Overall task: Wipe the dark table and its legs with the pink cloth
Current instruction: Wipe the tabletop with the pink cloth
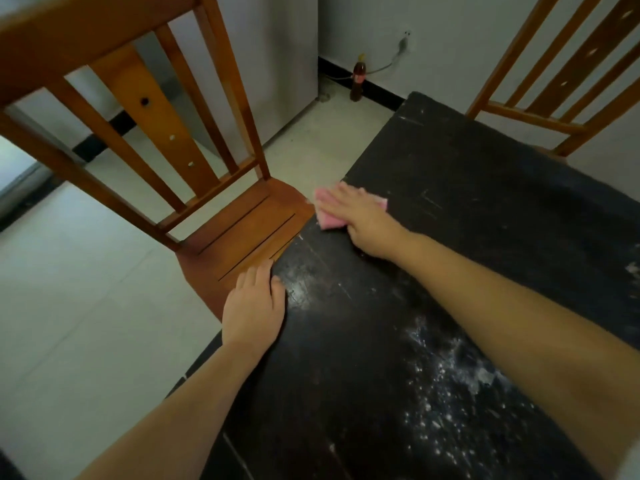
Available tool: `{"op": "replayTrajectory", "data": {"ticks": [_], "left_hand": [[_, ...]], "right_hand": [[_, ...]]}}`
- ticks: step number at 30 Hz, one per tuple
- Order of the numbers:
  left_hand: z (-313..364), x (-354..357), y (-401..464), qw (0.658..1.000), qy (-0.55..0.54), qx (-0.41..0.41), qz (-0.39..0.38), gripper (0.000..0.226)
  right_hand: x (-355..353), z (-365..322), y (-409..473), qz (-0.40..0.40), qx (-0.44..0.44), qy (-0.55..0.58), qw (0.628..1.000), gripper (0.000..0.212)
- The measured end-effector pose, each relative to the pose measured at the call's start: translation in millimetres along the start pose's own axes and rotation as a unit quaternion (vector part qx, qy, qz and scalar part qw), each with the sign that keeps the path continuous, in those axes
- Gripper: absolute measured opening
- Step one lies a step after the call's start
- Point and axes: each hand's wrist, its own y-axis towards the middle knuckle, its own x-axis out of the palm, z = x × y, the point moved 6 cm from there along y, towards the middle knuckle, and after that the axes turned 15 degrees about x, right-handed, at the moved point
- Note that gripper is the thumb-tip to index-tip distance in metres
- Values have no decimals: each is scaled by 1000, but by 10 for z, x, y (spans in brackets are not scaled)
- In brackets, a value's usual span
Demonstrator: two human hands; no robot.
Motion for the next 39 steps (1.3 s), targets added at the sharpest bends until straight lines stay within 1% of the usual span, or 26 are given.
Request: {"op": "replayTrajectory", "data": {"ticks": [3, 6, 7, 9, 10, 11, 12, 13, 14, 16, 17, 18, 20, 21, 24, 26, 27, 28, 30, 31, 33, 34, 36, 37, 38, 39], "left_hand": [[8, -18, -21, 1000, -26, -4, -2, 36], [4, -51, -53, 998, -62, -15, 13, 36], [2, -58, -59, 997, -71, -17, 18, 35], [6, -57, -59, 998, -64, -11, 15, 35], [14, -51, -51, 999, -49, 0, 11, 35], [25, -37, -44, 999, -30, 17, 6, 36], [46, -15, -37, 999, -6, 39, -3, 38], [76, 11, -40, 998, 20, 64, -15, 40], [113, 34, -45, 995, 43, 90, -28, 42], [172, 45, -37, 989, 65, 125, -42, 42], [202, 37, -24, 988, 60, 133, -40, 42], [235, 28, -1, 988, 48, 142, -34, 41], [326, 38, 100, 985, 29, 169, -20, 39], [388, 72, 168, 982, 26, 184, -17, 38], [680, 267, 392, 979, -7, 203, -23, 36], [923, 401, 509, 978, -43, 204, -26, 37], [1022, 467, 541, 977, -45, 205, -29, 37], [1095, 535, 553, 977, -30, 209, -33, 39], [1164, 657, 536, 974, 43, 220, -46, 44], [1175, 695, 527, 970, 79, 222, -52, 46], [1188, 711, 527, 967, 118, 218, -53, 48], [1196, 708, 531, 967, 124, 216, -51, 48], [1205, 709, 531, 966, 131, 218, -47, 48], [1204, 715, 531, 965, 133, 221, -45, 48], [1201, 722, 534, 964, 132, 225, -43, 47], [1197, 726, 537, 964, 129, 227, -43, 47]], "right_hand": [[355, -393, -681, -82, -107, 9, 991, 81], [524, -399, -1406, -171, -184, 44, 967, 74], [538, -367, -1604, -202, -189, 57, 959, 70], [383, -296, -1776, -238, -146, 111, 954, 62], [208, -224, -1701, -220, -108, 141, 959, 57], [-28, -122, -1528, -161, -70, 171, 970, 54], [-297, 49, -1293, -76, -32, 178, 981, 54], [-559, 282, -1028, -6, 16, 159, 987, 56], [-759, 516, -767, 29, 67, 120, 990, 59], [-843, 924, -406, 41, 155, 58, 985, 63], [-726, 1003, -367, 33, 173, 38, 984, 65], [-567, 979, -426, 24, 160, 25, 986, 69], [-169, 708, -772, 5, 50, 23, 998, 75], [23, 531, -1036, -18, 1, 33, 999, 75], [428, 148, -1900, -109, -79, 84, 987, 73], [563, -6, -2334, -200, -104, 122, 967, 61], [485, -7, -2431, -228, -106, 142, 958, 57], [316, 65, -2411, -230, -84, 160, 956, 60], [-178, 382, -2085, -158, 13, 179, 971, 70], [-460, 618, -1845, -94, 52, 182, 977, 70], [-922, 1165, -1321, 16, 120, 137, 983, 66], [-1033, 1417, -1099, 42, 157, 110, 981, 63], [-925, 1795, -845, 59, 215, 75, 972, 62], [-799, 1826, -845, 68, 218, 59, 972, 64], [-634, 1747, -948, 79, 188, 51, 978, 67], [-497, 1548, -1102, 82, 133, 49, 986, 69]]}}
